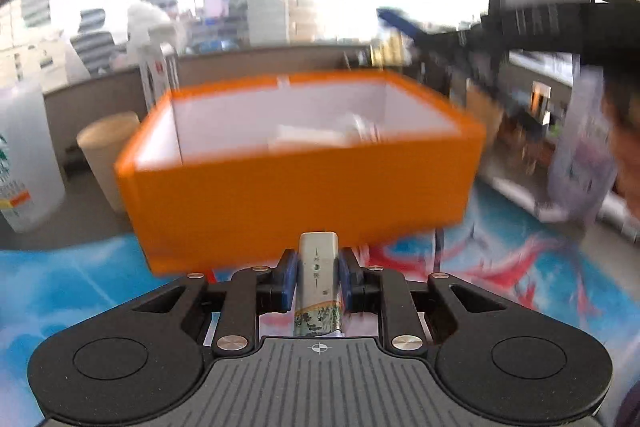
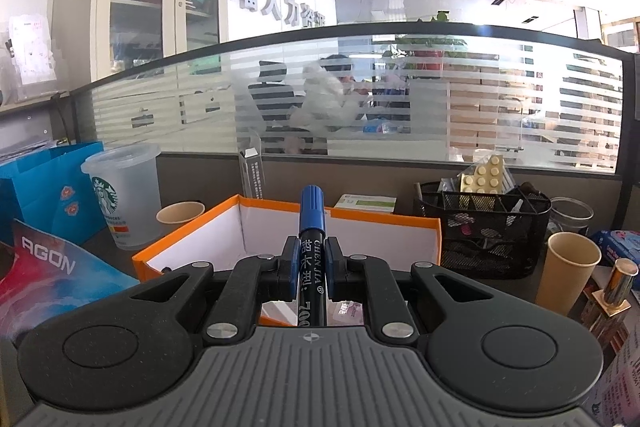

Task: Organize rigid objects
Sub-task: 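Carry the USB stick in the left tool over the orange box, then open the left tool to drop the USB stick while the right tool drops the marker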

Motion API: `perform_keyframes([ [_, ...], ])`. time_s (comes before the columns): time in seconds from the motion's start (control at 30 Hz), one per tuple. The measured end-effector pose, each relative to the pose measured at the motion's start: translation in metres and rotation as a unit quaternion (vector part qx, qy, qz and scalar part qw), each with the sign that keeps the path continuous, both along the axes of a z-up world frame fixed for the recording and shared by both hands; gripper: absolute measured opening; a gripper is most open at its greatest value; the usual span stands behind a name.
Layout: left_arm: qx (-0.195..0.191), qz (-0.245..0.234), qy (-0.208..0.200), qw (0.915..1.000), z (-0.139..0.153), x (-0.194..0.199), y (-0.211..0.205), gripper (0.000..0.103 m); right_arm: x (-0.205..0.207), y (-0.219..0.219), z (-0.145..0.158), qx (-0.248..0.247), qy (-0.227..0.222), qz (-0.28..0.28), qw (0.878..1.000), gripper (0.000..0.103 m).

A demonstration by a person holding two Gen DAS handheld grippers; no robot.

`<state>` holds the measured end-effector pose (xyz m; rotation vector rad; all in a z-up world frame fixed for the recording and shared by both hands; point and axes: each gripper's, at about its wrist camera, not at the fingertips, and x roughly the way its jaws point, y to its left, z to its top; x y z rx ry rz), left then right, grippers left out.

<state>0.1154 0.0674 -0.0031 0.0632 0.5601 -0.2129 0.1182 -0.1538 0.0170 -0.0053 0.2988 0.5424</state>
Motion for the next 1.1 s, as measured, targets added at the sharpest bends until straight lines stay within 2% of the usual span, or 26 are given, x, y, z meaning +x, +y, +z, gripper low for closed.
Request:
perform_keyframes([
  [0.27, -0.008, 0.016, -0.070, 0.9974, 0.061, 0.012, 0.011, 0.020, 0.001, 0.001, 0.010, 0.001, -0.010, -0.001, 1.000, 0.012],
  [0.47, -0.009, 0.021, -0.092, 0.9955, 0.081, 0.030, 0.011, 0.020, 0.008, 0.005, 0.014, -0.002, -0.011, -0.002, 1.000, 0.012],
  [0.63, -0.013, 0.021, -0.090, 0.9957, 0.081, 0.045, 0.011, 0.020, 0.019, 0.013, 0.013, -0.008, -0.007, 0.001, 1.000, 0.012],
  [1.1, -0.026, 0.036, -0.041, 0.9981, 0.049, 0.093, 0.026, 0.020, 0.053, 0.039, -0.008, -0.035, 0.024, 0.015, 0.999, 0.012],
])
